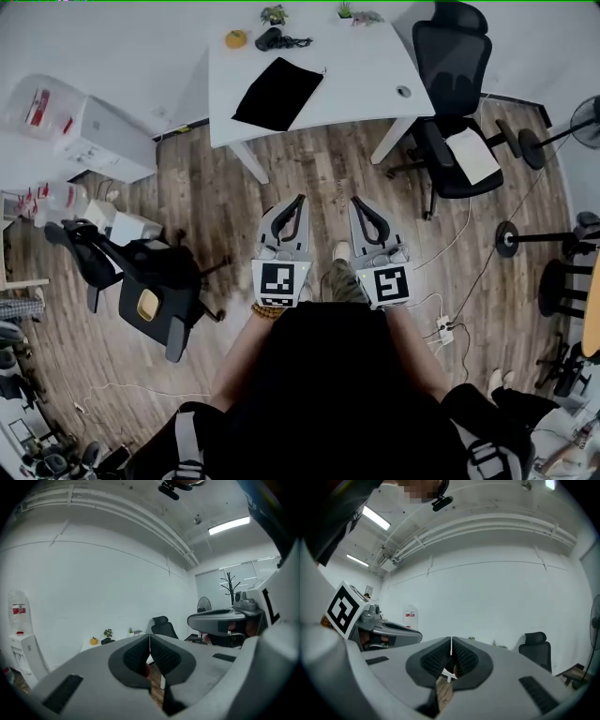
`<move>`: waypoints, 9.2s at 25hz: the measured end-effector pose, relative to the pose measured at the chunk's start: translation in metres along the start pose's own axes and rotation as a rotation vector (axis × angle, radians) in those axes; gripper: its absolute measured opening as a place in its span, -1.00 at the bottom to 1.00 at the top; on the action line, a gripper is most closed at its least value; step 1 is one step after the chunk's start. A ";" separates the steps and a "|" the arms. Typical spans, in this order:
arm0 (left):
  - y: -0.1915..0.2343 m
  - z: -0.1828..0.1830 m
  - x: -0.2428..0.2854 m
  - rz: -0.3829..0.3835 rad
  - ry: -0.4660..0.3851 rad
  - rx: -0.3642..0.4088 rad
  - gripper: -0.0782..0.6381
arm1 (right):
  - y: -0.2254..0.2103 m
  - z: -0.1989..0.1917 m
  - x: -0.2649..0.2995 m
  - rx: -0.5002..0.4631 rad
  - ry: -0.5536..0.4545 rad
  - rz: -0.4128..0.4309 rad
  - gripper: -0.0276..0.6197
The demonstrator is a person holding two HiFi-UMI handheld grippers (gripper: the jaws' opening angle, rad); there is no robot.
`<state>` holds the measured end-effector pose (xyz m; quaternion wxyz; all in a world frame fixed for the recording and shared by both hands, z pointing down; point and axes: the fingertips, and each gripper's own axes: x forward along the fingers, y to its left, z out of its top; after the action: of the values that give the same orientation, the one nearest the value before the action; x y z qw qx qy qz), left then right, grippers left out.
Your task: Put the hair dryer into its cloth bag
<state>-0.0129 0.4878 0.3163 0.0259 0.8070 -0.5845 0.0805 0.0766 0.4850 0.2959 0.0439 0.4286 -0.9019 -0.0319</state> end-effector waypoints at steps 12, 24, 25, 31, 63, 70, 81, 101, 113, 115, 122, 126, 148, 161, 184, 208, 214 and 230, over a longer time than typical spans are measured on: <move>-0.033 0.005 0.108 0.033 0.068 0.049 -0.71 | -0.133 -0.040 0.033 0.060 0.043 0.010 -0.82; -0.015 -0.008 0.155 0.103 0.133 0.045 -0.71 | -0.187 -0.072 0.067 0.073 0.117 0.065 -0.41; -0.010 -0.009 0.158 0.106 0.136 0.040 -0.71 | -0.188 -0.073 0.072 0.070 0.123 0.066 -0.40; 0.017 -0.024 0.188 0.098 0.143 -0.003 -0.71 | -0.203 -0.086 0.102 0.061 0.171 0.036 -0.32; 0.258 -0.108 0.431 -0.029 0.344 -0.022 -0.71 | -0.252 -0.124 0.385 0.085 0.425 0.020 -0.14; 0.270 -0.123 0.479 0.018 0.389 -0.034 -0.71 | -0.279 -0.137 0.435 0.092 0.416 0.093 -0.14; 0.280 -0.182 0.554 0.070 0.607 0.117 -0.64 | -0.334 -0.170 0.517 0.157 0.394 0.274 -0.14; 0.200 -0.311 0.561 -0.429 0.782 0.278 -0.67 | -0.396 -0.192 0.487 0.134 0.498 0.049 -0.14; 0.191 -0.269 0.553 -0.499 0.666 0.200 -0.39 | -0.362 -0.178 0.436 0.118 0.491 -0.074 -0.14; 0.193 -0.273 0.561 -0.452 0.677 0.180 -0.35 | -0.360 -0.179 0.436 0.127 0.487 -0.070 -0.14; 0.163 -0.287 0.574 -0.481 0.698 0.230 -0.33 | -0.363 -0.185 0.442 0.144 0.469 -0.054 -0.14; 0.159 -0.298 0.575 -0.472 0.737 0.167 -0.35 | -0.358 -0.193 0.437 0.171 0.484 -0.054 -0.14; 0.194 -0.224 0.551 -0.480 0.562 0.177 -0.70 | -0.319 -0.227 0.471 0.162 0.562 0.052 -0.14; 0.207 -0.186 0.535 -0.512 0.526 0.179 -0.70 | -0.314 -0.226 0.523 0.011 0.577 0.221 -0.14; 0.209 -0.176 0.529 -0.260 0.545 -0.028 -0.70 | -0.279 -0.362 0.751 -0.451 0.845 0.736 -0.09; 0.214 -0.168 0.523 -0.357 0.582 0.017 -0.70 | -0.335 -0.358 0.630 -0.502 0.838 0.679 -0.15; 0.210 -0.162 0.522 -0.329 0.572 0.026 -0.70 | -0.304 -0.366 0.684 -0.562 0.868 0.642 -0.25; 0.171 -0.283 0.586 -0.474 0.817 0.219 -0.47 | -0.350 -0.381 0.554 -0.541 1.015 0.604 -0.55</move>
<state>-0.0252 -0.0784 0.6801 0.1856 0.8183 -0.3147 0.4437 0.0384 -0.1727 0.6696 0.5782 0.0917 -0.8099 -0.0379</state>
